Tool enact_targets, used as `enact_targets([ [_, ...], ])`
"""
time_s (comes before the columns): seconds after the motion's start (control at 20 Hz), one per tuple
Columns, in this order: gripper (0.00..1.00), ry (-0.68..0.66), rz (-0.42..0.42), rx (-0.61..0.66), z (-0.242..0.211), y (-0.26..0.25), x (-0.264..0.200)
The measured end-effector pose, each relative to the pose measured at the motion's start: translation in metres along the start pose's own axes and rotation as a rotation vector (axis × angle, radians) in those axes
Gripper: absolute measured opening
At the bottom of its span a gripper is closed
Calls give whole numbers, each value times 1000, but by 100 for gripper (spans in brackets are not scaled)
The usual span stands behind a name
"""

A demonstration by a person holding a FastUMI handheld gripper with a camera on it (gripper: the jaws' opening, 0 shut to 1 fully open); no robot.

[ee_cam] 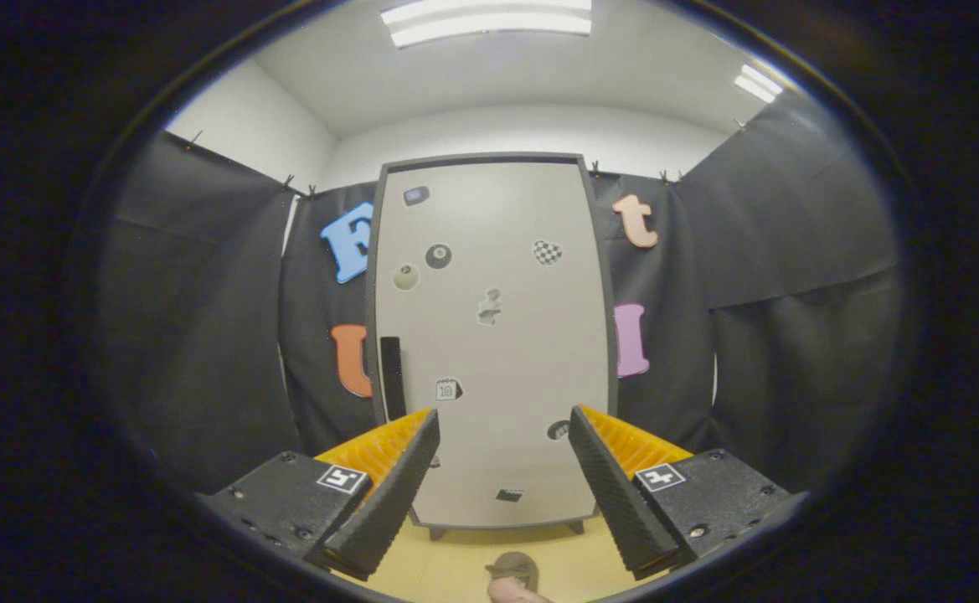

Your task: Open the shoe cabinet door, grab the shoes and put them into the shoe cabinet, then close the shoe cabinet door.

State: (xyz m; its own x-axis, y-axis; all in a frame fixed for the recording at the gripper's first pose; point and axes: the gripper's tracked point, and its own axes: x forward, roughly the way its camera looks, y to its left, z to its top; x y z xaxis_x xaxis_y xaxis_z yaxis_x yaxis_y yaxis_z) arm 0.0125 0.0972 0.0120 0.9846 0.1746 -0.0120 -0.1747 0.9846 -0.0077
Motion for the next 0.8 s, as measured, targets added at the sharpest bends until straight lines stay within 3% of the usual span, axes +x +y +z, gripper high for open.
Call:
enact_targets([
  [0.3,100,8,69,13,17,70,57],
  [0.8,100,139,79,103,-27,125,185],
])
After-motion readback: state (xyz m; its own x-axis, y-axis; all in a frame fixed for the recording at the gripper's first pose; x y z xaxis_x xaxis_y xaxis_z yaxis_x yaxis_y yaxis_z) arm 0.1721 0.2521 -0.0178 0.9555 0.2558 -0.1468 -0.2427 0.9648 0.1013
